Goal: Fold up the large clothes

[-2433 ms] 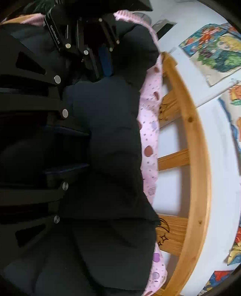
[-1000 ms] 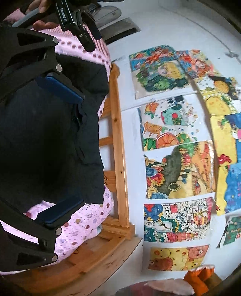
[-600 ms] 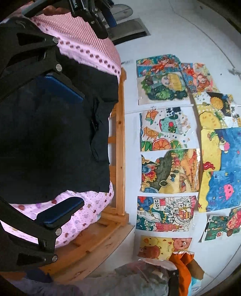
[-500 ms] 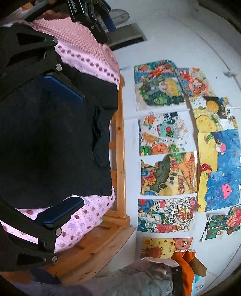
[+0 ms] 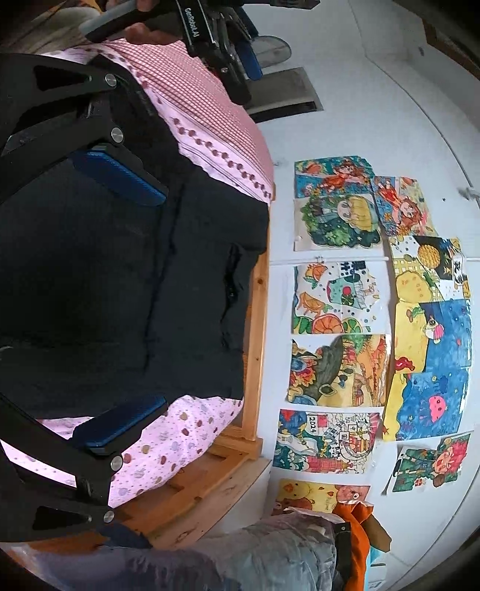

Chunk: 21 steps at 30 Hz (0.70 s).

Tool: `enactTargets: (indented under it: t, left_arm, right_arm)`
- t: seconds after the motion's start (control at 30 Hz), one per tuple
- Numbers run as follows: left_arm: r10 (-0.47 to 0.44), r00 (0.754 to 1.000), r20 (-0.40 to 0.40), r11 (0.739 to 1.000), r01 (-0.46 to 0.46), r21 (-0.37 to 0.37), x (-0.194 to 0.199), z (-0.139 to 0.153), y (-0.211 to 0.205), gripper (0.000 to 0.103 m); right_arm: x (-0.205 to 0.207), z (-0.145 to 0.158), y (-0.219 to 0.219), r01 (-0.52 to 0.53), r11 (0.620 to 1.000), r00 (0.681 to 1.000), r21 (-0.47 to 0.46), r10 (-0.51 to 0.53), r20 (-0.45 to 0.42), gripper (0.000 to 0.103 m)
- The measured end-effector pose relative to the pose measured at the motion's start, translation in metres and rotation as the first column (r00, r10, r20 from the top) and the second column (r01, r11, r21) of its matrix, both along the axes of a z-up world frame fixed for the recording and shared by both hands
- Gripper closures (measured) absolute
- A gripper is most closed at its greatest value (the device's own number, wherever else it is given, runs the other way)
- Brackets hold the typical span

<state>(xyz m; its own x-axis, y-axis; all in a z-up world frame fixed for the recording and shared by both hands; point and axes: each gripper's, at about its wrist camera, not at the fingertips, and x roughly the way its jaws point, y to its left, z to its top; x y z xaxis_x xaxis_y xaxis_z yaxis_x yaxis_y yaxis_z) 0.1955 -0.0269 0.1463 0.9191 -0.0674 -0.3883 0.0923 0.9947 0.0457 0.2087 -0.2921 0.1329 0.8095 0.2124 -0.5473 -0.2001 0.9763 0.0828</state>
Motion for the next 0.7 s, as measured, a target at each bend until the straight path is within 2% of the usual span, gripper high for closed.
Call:
enactTargets:
  t: [0.43,0.7]
  left_arm:
    - [-0.014,1.000,-0.009,1.000,0.015,0.027,-0.040,-0.017,0.012,0.000]
    - [-0.024,0.999,-0.028,1.000,0.025,0.014,-0.050,-0.025,0.017,0.000]
  right_arm:
    - [-0.032,0.001,0.011,-0.040,0.997,0.998,-0.065,0.042,0.039,0.003]
    - [-0.046,0.001,0.012,-0.015,0.997,0.997,-0.078,0.021,0.073,0.003]
